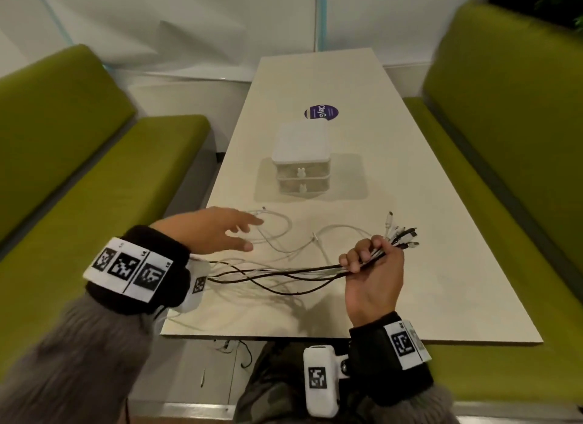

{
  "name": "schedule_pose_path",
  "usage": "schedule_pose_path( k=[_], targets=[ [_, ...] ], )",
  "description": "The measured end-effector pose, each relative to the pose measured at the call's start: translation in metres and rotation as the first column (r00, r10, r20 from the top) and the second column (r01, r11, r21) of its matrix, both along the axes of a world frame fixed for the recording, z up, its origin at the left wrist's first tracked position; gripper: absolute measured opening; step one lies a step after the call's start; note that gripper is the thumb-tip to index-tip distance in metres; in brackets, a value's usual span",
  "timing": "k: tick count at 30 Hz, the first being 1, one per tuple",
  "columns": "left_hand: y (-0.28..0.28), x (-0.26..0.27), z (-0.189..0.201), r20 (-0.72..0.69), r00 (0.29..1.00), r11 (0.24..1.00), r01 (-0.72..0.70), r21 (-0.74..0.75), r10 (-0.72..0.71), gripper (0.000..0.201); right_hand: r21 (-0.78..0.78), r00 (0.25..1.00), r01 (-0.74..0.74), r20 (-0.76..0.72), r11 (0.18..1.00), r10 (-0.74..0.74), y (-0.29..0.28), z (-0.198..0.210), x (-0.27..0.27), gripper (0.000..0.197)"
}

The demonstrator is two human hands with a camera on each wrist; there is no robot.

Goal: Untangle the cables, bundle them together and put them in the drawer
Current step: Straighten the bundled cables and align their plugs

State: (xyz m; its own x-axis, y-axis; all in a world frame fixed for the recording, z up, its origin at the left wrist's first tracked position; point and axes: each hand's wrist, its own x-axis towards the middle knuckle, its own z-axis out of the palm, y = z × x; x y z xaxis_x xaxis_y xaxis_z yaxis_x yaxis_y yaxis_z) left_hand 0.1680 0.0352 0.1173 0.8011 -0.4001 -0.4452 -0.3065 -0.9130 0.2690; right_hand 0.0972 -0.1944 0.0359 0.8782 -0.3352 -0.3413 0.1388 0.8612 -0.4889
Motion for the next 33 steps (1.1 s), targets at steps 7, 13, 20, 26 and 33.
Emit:
schedule_pose_path(
  k=[7,13,20,26,33],
  targets=[
    [-0.099,0.063,-0.015,0.202,0.894,0.913,0.408,0.001,-0.4,0.01,-0.023,0.998,-0.014,-0.069,1.0,0.012,-0.002,-0.006,0.001,0.022],
    [-0.132,0.077,-0.079,-0.053,0.829,0.783,0.546,0.298,-0.557,0.02,0.016,0.996,0.004,-0.09,1.0,-0.002,-0.008,-0.015,0.007,0.025],
    [-0.131,0.069,-0.082,-0.134,0.812,0.738,0.575,0.352,-0.569,0.039,0.007,0.992,-0.003,-0.129,1.0,0.004,-0.011,-0.022,0.011,0.026],
    [-0.117,0.067,-0.065,-0.032,0.962,0.959,0.266,-0.094,-0.27,0.028,-0.011,0.993,0.002,-0.116,1.0,-0.003,-0.009,-0.026,0.012,0.025],
    [-0.096,0.052,-0.023,-0.211,0.977,0.796,-0.159,-0.584,0.04,0.04,-0.149,0.997,-0.017,-0.075,0.989,0.006,-0.002,-0.024,0.011,0.022]
  ],
)
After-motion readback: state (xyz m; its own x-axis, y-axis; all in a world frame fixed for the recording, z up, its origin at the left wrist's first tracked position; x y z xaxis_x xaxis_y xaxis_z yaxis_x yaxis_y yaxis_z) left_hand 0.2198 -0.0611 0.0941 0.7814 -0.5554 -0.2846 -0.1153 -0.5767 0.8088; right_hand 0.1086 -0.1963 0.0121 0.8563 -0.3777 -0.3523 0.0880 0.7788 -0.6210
